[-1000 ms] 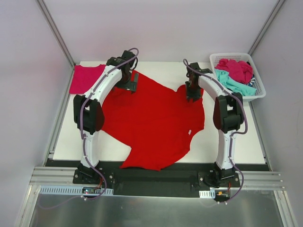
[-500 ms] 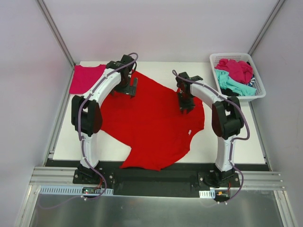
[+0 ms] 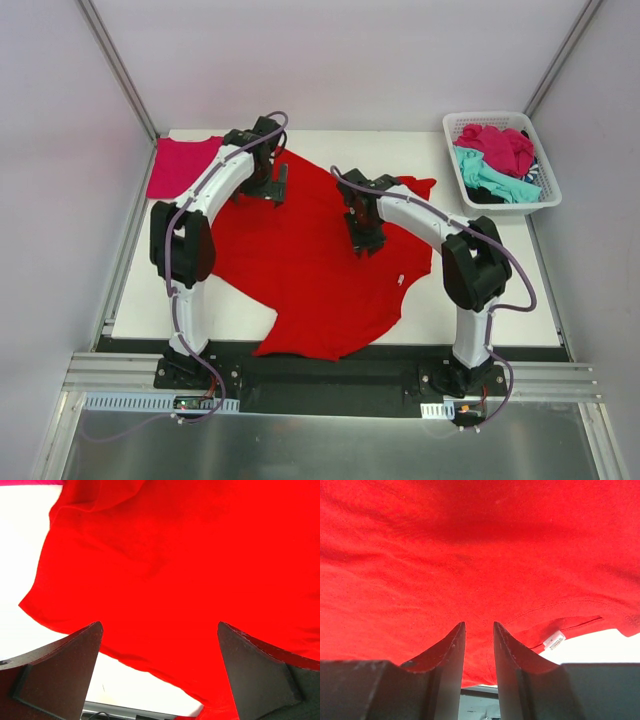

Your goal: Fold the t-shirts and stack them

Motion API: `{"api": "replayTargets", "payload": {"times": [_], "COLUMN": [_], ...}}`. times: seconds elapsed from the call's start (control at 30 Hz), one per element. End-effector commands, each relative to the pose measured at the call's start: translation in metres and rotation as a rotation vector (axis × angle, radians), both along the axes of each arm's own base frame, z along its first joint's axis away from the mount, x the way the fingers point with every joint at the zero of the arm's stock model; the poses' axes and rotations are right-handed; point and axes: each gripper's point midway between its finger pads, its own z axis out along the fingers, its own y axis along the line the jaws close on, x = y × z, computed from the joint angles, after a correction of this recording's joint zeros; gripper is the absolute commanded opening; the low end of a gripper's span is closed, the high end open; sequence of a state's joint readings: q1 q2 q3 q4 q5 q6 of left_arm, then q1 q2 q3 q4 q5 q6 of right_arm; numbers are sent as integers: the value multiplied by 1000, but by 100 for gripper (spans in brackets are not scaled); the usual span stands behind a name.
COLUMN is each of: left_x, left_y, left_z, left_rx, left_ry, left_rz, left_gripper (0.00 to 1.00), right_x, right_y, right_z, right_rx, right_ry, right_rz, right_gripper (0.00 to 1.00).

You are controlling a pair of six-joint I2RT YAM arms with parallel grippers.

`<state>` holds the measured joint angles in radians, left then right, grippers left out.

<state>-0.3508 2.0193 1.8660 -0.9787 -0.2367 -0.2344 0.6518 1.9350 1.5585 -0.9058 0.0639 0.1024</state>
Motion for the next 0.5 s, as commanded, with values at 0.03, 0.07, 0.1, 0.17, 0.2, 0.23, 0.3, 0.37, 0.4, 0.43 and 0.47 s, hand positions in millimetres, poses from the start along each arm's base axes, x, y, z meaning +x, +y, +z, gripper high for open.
{"api": "replayTargets", "payload": {"times": [0.03, 0.07, 0.1, 0.17, 0.2, 0.23, 0.3, 0.37, 0.4, 0.43, 0.47], "left_x": [15, 18, 20, 23, 24, 24, 23, 22, 23, 23, 23], "left_y": [42, 45, 46, 46, 47, 48, 48, 48, 48, 49, 48], "left_z": [32, 31, 26, 28, 26, 24, 22, 22, 23, 23, 24], "left_rx": [-55, -57, -53, -47, -43, -35, -39, -41, -43, -42, -44], "left_ry": [-59, -52, -41, -45, -41, -39, -34, -33, -36, -37, -39], "left_rz": [197, 199, 196, 190, 193, 201, 209, 211, 214, 216, 216], "left_gripper": [99, 99, 99, 99, 99, 99, 99, 99, 99, 99, 99], "right_x": [-13, -16, -18, -24, -26, -28, -35, -38, -42, -42, -43], "right_y": [4, 3, 2, 1, -1, 0, -2, -2, -3, -5, -5], "right_z": [-7, -10, -12, -19, -21, -24, -31, -34, -38, -41, -43], "right_rx": [-18, -24, -28, -41, -46, -41, -46, -45, -50, -59, -64], "right_ry": [27, 36, 42, 63, 66, 70, 86, 93, 102, 105, 110], "right_rz": [-19, -17, -18, -15, -17, -17, -17, -18, -19, -20, -20], "right_gripper": [32, 32, 32, 33, 32, 32, 32, 32, 32, 33, 32]}}
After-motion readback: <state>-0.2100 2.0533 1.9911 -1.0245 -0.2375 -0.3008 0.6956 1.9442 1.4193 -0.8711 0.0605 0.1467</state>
